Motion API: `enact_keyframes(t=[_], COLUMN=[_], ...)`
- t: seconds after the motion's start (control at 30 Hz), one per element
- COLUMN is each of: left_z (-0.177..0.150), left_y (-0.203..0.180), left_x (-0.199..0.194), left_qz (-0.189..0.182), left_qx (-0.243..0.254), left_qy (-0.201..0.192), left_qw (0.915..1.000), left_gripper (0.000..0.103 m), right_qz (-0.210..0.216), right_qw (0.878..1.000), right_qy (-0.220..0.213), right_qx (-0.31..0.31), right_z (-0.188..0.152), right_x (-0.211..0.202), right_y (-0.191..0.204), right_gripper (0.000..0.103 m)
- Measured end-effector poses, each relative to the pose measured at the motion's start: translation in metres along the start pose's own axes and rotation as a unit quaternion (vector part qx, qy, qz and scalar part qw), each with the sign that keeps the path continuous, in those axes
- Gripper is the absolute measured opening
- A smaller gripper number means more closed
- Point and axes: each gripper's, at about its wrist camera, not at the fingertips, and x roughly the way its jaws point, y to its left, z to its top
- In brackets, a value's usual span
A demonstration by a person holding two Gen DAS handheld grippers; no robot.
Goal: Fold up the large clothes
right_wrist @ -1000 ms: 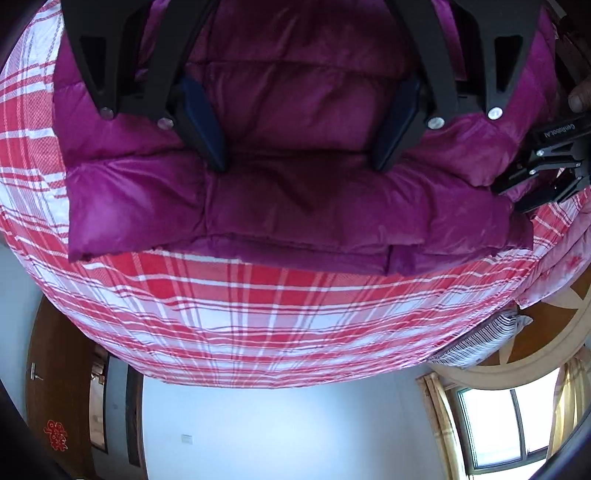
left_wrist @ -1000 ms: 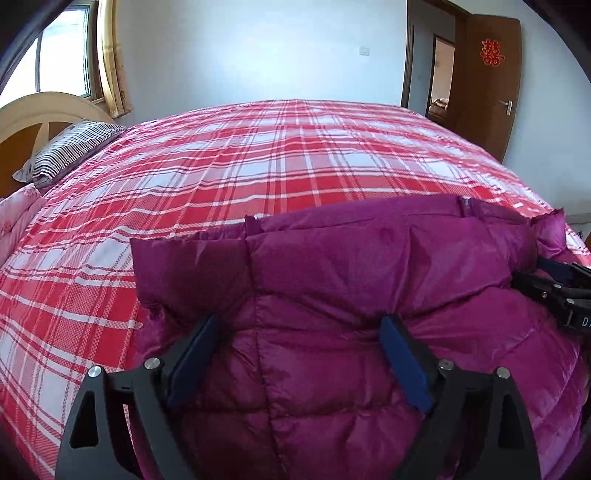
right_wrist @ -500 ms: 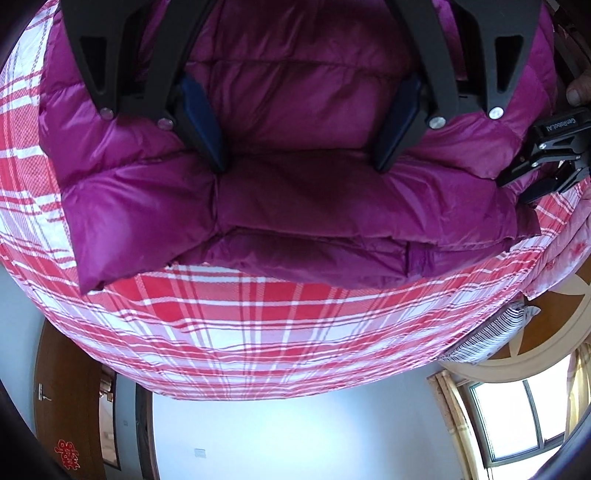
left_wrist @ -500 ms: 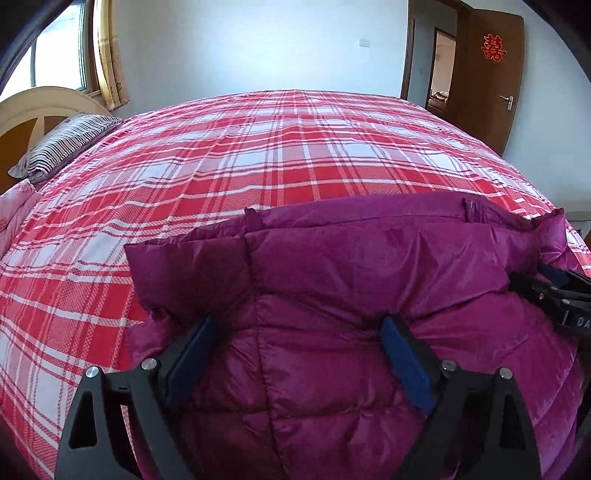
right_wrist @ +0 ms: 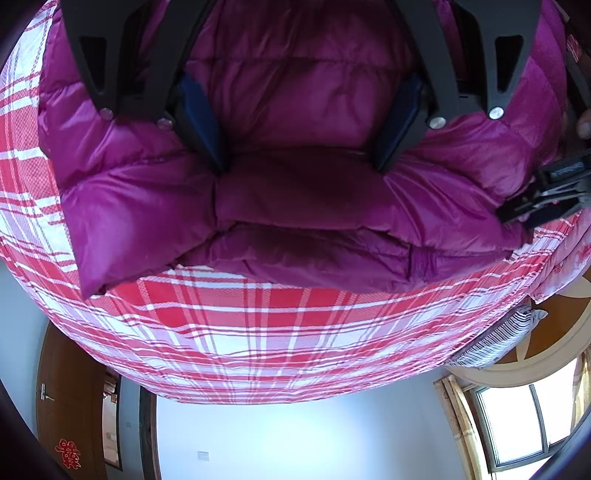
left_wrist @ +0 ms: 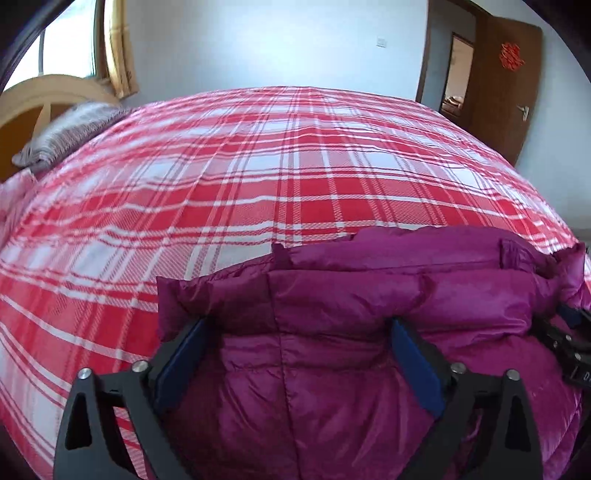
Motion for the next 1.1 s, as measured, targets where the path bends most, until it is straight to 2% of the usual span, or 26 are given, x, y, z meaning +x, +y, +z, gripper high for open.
enact_keyframes(t=[0.13, 0.33, 0.5, 1.1], left_z=[-0.001, -0.003, -0.002, -0.003], left_y=[0.002, -0.005, -0.001, -0.001], left_x=[0.006, 0.011, 0.015, 0.016], left_qz=[-0.008, 0.013, 0.003, 0.01], left_qx=[-0.009, 0.009, 0.001, 0.004], left_qy=[0.009, 0.019, 0.03, 0.025], left_qw=[0.9999, 0.9997, 0.9996, 0.9996], left_gripper=[0.102, 0.102, 0.102, 0.102], right_qz=[-0.003, -0.014, -0.02, -0.039], right_qw=[1.0, 1.0, 1.0, 0.999], right_qy=[0.002, 0.008, 0.012, 0.015], right_qx=[-0.001, -0.007, -0.011, -0.024], right_z=[0.0, 0.001, 0.001, 0.001], right_x=[0.001, 0.004, 0.005, 0.007], right_y=[0.0, 0.002, 0.004, 0.01], right_gripper=[0.082, 0.082, 0.083, 0.083])
